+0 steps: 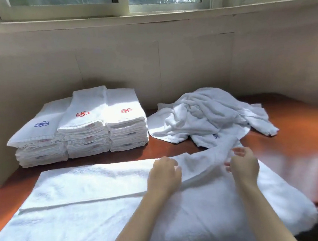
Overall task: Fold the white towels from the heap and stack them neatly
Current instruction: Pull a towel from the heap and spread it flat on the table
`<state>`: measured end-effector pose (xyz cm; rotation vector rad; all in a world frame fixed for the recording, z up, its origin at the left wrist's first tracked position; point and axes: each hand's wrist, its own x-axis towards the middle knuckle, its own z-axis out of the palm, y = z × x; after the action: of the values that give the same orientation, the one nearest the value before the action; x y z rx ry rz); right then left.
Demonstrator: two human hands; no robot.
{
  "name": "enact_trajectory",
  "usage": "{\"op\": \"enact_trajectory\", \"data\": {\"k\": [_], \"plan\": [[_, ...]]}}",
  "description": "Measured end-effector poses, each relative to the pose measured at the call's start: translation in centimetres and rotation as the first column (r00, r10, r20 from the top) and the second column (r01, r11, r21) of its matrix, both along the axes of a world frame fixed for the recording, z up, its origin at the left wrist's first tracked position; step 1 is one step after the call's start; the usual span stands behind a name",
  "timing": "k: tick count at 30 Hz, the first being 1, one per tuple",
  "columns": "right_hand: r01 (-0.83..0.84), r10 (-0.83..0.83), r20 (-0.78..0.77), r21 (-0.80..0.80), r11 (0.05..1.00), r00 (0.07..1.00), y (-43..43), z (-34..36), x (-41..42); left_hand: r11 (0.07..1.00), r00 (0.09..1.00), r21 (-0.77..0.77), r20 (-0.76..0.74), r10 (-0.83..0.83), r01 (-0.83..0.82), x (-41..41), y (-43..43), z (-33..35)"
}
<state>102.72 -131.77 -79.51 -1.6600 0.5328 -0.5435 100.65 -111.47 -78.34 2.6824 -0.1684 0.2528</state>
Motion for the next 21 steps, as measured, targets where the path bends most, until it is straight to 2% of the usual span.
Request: {"op": "enact_trajectory", "data": {"k": [3, 6, 9, 10, 12, 14, 16, 17, 18, 19, 21], "plan": [[0.001, -0.005, -0.055, -0.072, 0.997, 0.998, -3.4, -0.6, 1.0, 0.976, 0.973, -0.025, 0.094, -0.212, 0.215, 1.1, -5.0, -0.1], [-0.086, 0.086, -0.172, 0.009, 0.996, 0.981, -6.0, -0.7, 2.8, 0.967, 0.967, 0.037, 0.033, -0.253, 0.251, 2.1, -7.4, -0.6], [-0.164, 0.159, -0.279, 0.008, 0.986, 0.947, -7.2, 0.6, 4.9, 0.946, 0.968, 0.212, -0.007, -0.25, 0.246, 2.3, -8.2, -1.3], [-0.183, 0.169, -0.302, -0.016, 0.983, 0.938, -7.4, 1.0, 5.7, 0.945, 0.965, 0.204, 0.006, -0.261, 0.255, 2.3, -8.3, -1.4], [-0.218, 0.18, -0.327, -0.083, 0.973, 0.928, -7.5, 1.2, 7.2, 0.938, 0.941, 0.085, 0.005, -0.338, 0.336, 2.1, -8.3, -1.3], [-0.236, 0.141, -0.362, -0.233, 0.944, 0.921, -7.5, 0.8, 8.2, 0.896, 0.896, -0.029, -0.024, -0.443, 0.442, 2.0, -8.1, -1.0], [-0.248, 0.089, -0.418, -0.342, 0.907, 0.904, -7.5, 0.6, 9.0, 0.859, 0.856, -0.079, -0.074, -0.511, 0.506, 1.9, -7.5, -0.4], [-0.257, 0.083, -0.452, -0.338, 0.906, 0.888, -7.5, 0.8, 9.2, 0.846, 0.84, -0.089, -0.103, -0.534, 0.526, 1.8, -7.2, -0.2], [-0.245, 0.095, -0.46, -0.278, 0.929, 0.883, -7.6, 1.0, 9.3, 0.833, 0.822, -0.104, -0.135, -0.553, 0.543, 1.7, -6.9, -0.1], [-0.21, 0.126, -0.433, -0.151, 0.966, 0.893, -7.8, 1.2, 9.3, 0.819, 0.802, -0.142, -0.168, -0.573, 0.556, 1.8, -6.6, 0.0], [-0.13, 0.187, -0.349, 0.18, 0.975, 0.918, -8.3, 1.5, 8.8, 0.804, 0.786, -0.275, -0.202, -0.585, 0.527, 1.8, -6.0, 0.7]]}}
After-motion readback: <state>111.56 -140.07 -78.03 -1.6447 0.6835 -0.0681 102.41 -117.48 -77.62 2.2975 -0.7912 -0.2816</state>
